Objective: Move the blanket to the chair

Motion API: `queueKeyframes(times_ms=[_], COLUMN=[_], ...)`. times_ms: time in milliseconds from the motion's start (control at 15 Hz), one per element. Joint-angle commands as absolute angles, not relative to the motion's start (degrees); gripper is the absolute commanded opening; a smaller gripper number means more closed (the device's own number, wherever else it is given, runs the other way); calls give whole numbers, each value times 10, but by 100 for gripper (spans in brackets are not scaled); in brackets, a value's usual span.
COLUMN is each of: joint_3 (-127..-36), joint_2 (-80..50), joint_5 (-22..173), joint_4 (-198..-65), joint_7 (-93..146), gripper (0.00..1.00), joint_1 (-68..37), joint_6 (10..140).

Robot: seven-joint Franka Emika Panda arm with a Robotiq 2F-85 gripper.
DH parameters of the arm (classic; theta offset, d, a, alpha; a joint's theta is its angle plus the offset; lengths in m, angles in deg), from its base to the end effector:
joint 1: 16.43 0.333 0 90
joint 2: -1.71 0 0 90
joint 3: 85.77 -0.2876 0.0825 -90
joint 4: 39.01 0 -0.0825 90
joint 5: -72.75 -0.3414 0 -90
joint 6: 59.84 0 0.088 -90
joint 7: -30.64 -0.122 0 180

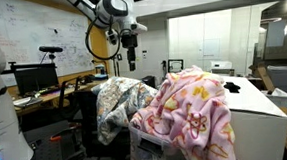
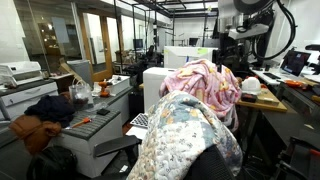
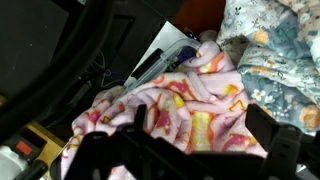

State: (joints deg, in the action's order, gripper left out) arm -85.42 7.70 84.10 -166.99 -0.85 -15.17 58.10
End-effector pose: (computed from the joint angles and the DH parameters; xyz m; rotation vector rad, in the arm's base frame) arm 0.4653 -0.0057 0.3899 2.8882 -0.6374 -0.0295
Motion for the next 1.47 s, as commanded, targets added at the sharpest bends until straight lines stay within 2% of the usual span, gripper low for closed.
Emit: queueKeyframes(times_ms=[0,467,1400], joint_3=[-860,-852,-828], joint_2=[120,187,304], joint_5=[812,793,693], joint_4=[-1655,-1633,-1647], joint_7=[97,269,332], gripper=[100,100,100], joint_1=[-155,-155,-156], joint_6=[514,433,436])
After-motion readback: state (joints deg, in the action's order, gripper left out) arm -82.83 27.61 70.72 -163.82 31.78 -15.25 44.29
